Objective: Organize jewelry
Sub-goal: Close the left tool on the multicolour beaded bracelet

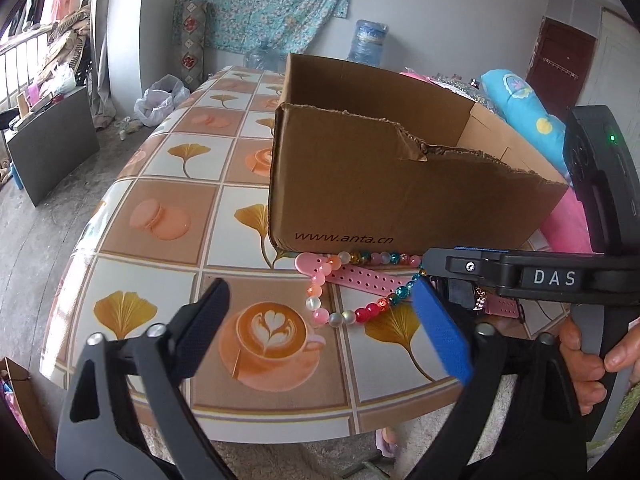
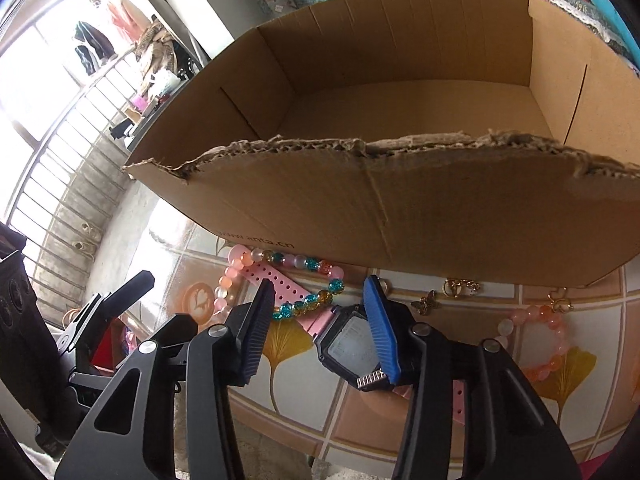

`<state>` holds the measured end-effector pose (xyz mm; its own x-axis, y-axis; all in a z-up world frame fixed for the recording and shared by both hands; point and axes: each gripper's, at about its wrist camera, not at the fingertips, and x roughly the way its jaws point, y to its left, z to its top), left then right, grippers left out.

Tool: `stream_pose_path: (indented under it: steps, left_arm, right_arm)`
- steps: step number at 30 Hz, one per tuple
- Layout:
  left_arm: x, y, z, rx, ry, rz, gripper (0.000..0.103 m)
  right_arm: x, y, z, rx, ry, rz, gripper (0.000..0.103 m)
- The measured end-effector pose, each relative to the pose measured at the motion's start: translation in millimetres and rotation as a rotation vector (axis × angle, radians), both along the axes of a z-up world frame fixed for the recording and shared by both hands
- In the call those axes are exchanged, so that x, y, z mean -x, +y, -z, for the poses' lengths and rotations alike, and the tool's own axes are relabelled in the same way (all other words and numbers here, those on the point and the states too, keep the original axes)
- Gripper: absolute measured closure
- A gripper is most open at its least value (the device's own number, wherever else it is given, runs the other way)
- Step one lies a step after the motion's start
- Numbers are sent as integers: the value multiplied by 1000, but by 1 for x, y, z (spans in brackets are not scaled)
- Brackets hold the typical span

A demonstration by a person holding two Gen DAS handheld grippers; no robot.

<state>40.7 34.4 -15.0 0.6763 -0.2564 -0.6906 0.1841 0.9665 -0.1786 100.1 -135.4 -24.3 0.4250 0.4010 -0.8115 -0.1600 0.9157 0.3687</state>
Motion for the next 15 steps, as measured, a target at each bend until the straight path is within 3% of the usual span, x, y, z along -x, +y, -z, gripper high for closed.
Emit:
stream_pose_path:
  steps: [3,8,14,15]
  left_arm:
    - [-12,-2,9,-13,46,20,52]
    - [-24,-10,20,-73,72,50,69]
    - [-27,-21,25,-157,77,61,75]
    - [-27,-23,25,-178,74,60,78]
  right_arm:
    - [-9,6,9,8,42,5,62]
    - [-16,18,15,47,62,23,64]
    - [-20,41,13,122,51,36,65]
    - [-20,44,13,133,51,35,75]
